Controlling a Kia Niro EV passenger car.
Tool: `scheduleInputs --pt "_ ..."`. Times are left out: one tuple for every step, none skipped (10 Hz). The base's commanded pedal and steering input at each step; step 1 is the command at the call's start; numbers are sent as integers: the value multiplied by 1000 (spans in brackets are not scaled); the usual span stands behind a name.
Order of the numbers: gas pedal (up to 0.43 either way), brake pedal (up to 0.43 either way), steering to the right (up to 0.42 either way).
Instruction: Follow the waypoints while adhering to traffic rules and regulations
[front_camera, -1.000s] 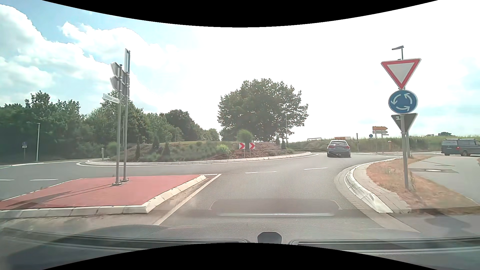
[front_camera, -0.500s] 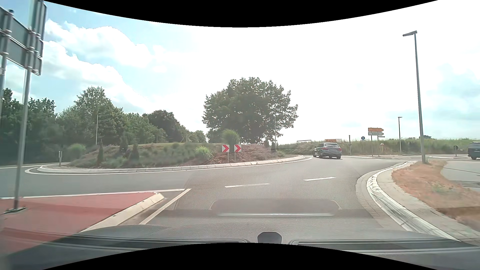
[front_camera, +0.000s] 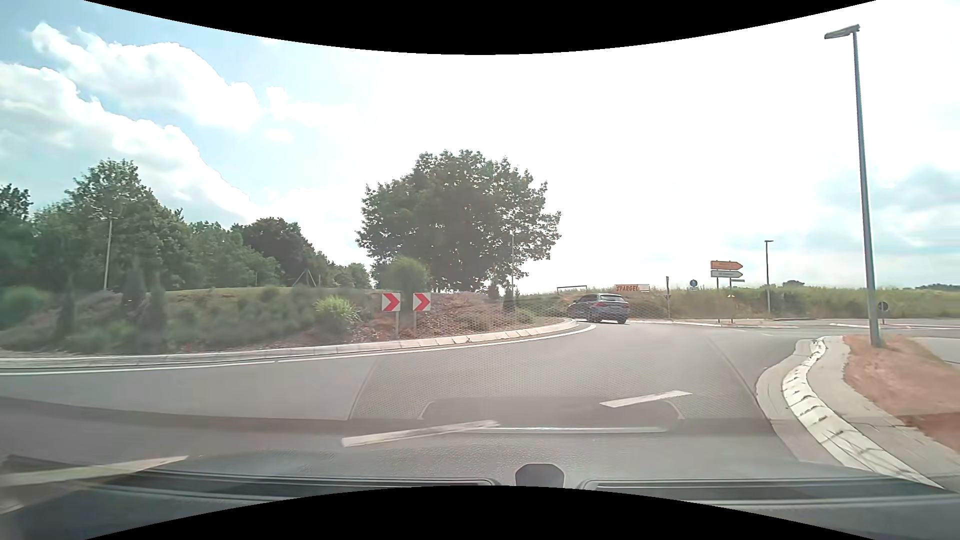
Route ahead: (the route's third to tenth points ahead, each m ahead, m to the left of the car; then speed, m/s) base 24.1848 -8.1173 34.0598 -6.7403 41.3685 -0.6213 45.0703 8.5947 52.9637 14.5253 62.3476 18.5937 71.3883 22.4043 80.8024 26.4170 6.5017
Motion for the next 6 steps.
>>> scheduleInputs --pt "209 0 171" --pt "209 0 177" --pt "197 0 185" --pt "197 0 192" --pt "197 0 198" --pt "197 0 200"
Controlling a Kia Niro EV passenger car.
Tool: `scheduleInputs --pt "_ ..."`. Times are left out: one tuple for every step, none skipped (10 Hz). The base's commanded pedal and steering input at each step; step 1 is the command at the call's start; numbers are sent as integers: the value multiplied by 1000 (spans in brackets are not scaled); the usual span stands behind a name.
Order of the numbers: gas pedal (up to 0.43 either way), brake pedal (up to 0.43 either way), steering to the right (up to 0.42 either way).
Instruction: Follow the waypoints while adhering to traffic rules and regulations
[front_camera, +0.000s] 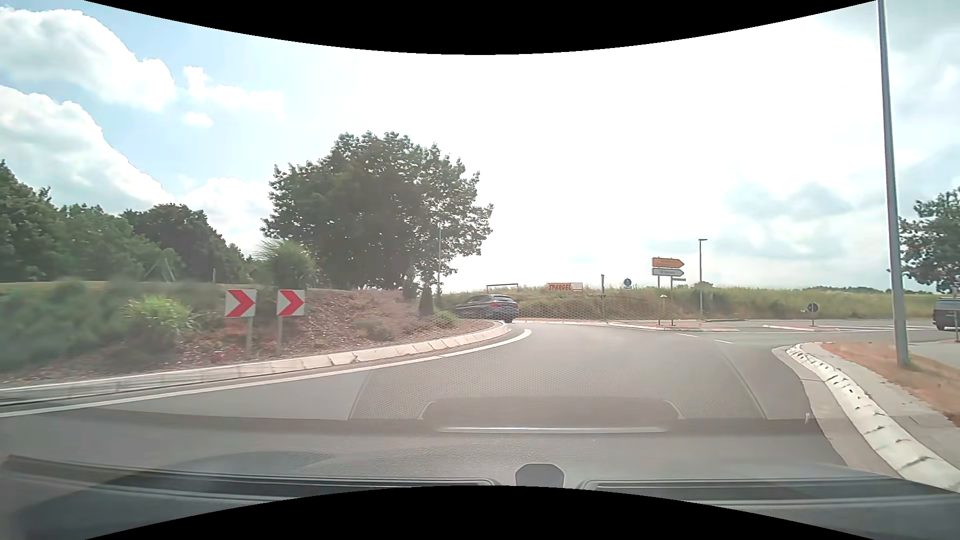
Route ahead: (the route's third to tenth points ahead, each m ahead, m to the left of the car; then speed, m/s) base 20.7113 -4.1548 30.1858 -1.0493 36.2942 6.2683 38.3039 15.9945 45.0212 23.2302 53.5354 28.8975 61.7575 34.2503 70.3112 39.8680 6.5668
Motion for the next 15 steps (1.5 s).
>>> scheduleInputs --pt "189 0 200" --pt "189 0 200" --pt "189 0 196" --pt "189 0 185" --pt "189 0 173" --pt "189 0 165" --pt "189 0 150" --pt "189 0 131" --pt "189 0 112" --pt "189 0 83" --pt "189 0 59" --pt "189 0 36" --pt "189 0 19" --pt "189 0 -4" --pt "189 0 -29"
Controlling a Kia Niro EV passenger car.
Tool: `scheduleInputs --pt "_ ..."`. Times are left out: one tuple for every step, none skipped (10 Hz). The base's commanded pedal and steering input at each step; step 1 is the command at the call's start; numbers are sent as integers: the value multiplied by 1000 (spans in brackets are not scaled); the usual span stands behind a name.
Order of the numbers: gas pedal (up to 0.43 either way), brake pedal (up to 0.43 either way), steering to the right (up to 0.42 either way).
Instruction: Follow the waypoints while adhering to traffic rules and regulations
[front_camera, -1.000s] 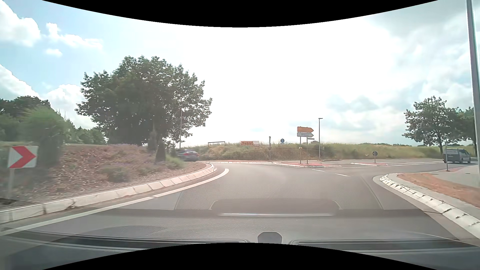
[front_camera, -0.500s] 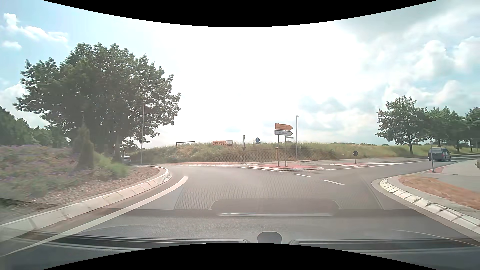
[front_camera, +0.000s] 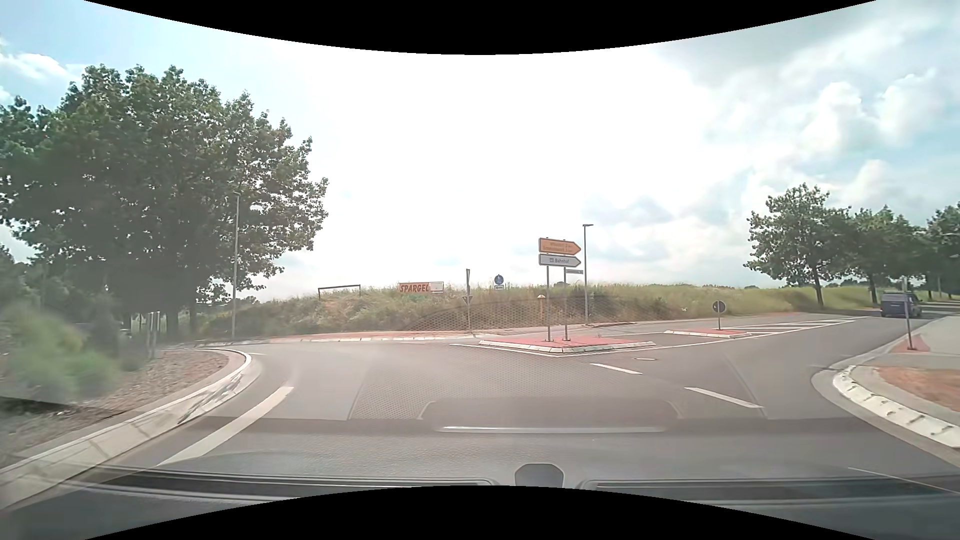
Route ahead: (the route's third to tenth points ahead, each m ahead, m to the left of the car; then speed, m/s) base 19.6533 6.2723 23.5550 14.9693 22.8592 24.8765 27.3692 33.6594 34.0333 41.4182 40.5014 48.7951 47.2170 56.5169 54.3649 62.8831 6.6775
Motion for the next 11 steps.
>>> scheduleInputs --pt "189 0 -47" --pt "189 0 -60" --pt "189 0 -77" --pt "189 0 -100" --pt "189 0 -120" --pt "189 0 -149" --pt "189 0 -178" --pt "189 0 -193" --pt "189 0 -206" --pt "189 0 -220" --pt "189 0 -234"
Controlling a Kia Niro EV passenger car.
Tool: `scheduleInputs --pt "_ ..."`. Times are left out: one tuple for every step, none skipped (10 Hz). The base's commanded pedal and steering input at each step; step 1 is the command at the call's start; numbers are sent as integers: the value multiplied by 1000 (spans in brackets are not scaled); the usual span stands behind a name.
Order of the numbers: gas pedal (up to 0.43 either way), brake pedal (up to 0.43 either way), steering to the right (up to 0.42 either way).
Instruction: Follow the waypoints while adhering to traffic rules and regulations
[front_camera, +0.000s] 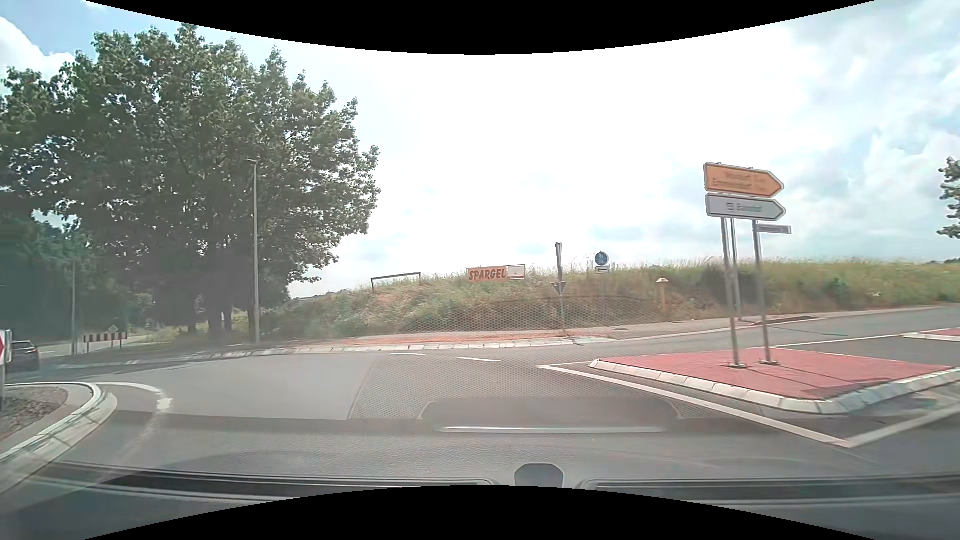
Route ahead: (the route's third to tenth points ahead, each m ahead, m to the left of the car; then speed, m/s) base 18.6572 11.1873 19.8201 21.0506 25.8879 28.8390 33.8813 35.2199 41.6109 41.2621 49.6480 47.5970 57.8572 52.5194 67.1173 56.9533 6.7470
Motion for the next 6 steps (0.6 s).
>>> scheduleInputs --pt "118 0 -246" --pt "98 0 -260" --pt "98 0 -269" --pt "87 0 -280" --pt "87 0 -296" --pt "87 0 -302"
